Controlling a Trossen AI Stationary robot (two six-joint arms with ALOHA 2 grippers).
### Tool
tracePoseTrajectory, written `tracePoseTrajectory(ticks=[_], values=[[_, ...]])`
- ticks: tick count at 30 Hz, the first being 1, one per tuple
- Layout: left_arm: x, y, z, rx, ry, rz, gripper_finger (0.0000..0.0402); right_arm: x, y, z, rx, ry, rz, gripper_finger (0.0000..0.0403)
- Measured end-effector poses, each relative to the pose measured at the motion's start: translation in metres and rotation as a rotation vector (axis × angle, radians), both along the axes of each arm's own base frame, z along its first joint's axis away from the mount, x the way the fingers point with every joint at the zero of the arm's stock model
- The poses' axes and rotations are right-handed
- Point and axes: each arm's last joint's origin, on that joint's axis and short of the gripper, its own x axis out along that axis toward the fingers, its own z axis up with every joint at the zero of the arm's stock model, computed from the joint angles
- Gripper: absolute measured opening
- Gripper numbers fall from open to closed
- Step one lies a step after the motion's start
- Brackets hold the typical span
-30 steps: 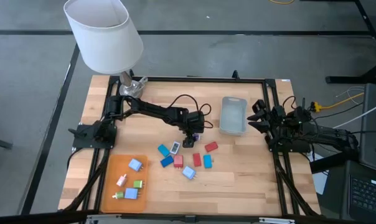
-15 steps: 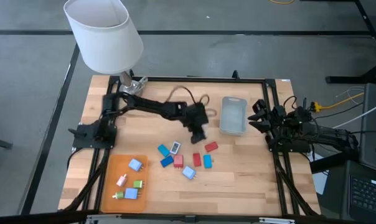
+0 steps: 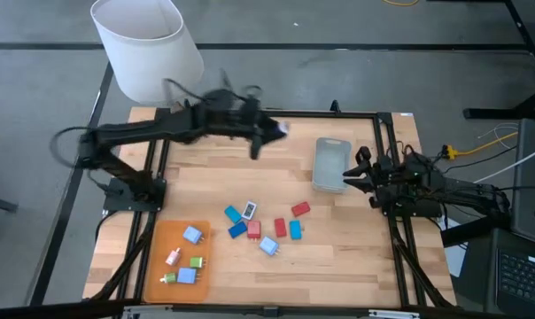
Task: Pick & Place Office items
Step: Put the blue charger adapter into the orange bin
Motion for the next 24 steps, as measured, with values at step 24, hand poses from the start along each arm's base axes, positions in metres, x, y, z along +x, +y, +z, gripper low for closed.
tracePoseTrajectory(ticks=[24], values=[[-0.14,-0.068,-0.018,0.01,0.727,0.21,0.0126,0.005,-0.005,-0.045,-0.121,0.232,-0.152,0.0101]])
